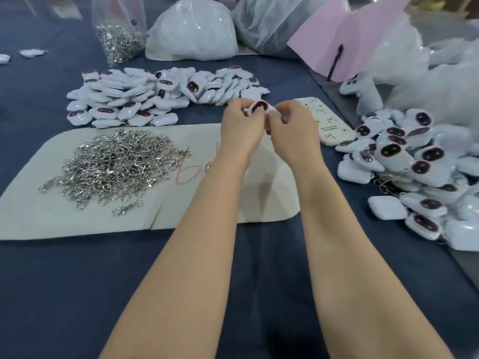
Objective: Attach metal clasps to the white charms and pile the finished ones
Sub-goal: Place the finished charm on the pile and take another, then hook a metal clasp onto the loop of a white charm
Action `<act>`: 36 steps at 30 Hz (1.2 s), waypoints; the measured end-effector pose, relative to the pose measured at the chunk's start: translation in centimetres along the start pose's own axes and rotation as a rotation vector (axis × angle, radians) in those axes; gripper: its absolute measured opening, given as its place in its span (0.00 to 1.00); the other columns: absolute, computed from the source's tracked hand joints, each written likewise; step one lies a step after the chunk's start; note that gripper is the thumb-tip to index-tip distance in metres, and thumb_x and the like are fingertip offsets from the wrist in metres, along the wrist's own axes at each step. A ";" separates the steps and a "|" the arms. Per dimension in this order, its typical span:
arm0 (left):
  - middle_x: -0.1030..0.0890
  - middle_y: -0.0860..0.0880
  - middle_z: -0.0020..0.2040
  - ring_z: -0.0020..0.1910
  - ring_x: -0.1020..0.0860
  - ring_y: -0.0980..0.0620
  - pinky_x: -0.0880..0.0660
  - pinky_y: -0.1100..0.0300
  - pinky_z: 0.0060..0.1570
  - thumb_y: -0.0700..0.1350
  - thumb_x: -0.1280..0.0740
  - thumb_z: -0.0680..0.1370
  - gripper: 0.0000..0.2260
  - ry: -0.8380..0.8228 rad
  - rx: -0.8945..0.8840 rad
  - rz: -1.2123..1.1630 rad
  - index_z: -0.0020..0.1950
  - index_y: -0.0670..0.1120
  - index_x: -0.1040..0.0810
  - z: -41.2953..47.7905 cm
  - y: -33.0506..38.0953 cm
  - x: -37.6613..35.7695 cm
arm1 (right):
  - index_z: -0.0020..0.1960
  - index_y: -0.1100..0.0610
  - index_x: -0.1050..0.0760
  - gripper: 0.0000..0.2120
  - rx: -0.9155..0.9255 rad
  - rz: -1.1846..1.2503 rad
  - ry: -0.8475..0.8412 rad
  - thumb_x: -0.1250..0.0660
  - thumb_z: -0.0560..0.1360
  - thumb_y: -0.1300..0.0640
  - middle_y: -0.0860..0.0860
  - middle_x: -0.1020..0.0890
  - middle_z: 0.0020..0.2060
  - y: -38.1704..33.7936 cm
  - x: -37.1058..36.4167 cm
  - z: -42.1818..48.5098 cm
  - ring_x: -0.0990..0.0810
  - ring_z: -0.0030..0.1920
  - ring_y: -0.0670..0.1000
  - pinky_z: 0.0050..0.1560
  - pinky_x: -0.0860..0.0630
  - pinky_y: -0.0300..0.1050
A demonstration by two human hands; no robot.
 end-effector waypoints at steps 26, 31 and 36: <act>0.24 0.49 0.36 0.41 0.27 0.48 0.29 0.57 0.43 0.46 0.41 0.79 0.13 -0.379 0.042 0.138 0.39 0.42 0.23 -5.0 0.6 -14.3 | 0.60 0.58 0.25 0.15 -0.069 -0.338 0.506 0.42 0.76 0.63 0.54 0.27 0.63 7.3 11.7 -0.4 0.36 0.68 0.53 0.67 0.42 0.41; 0.23 0.51 0.37 0.46 0.24 0.48 0.27 0.57 0.45 0.43 0.41 0.78 0.09 -0.280 0.065 0.007 0.41 0.44 0.24 -4.6 1.3 -12.8 | 0.57 0.57 0.24 0.13 0.028 -0.204 0.534 0.42 0.76 0.63 0.53 0.24 0.58 5.6 10.4 -0.6 0.32 0.64 0.51 0.63 0.38 0.39; 0.22 0.47 0.40 0.41 0.24 0.49 0.27 0.56 0.44 0.40 0.39 0.77 0.08 -0.129 0.042 -0.160 0.40 0.44 0.24 -3.1 2.3 -8.9 | 0.56 0.57 0.24 0.10 0.098 0.033 0.370 0.42 0.78 0.61 0.52 0.22 0.54 2.4 6.5 -0.1 0.25 0.54 0.48 0.56 0.30 0.40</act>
Point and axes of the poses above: each hand's wrist, its own z-axis towards the middle knuckle, its own x-axis out of the back of the hand, y = z × x, the point moved 3 cm from there along z, towards the middle knuckle
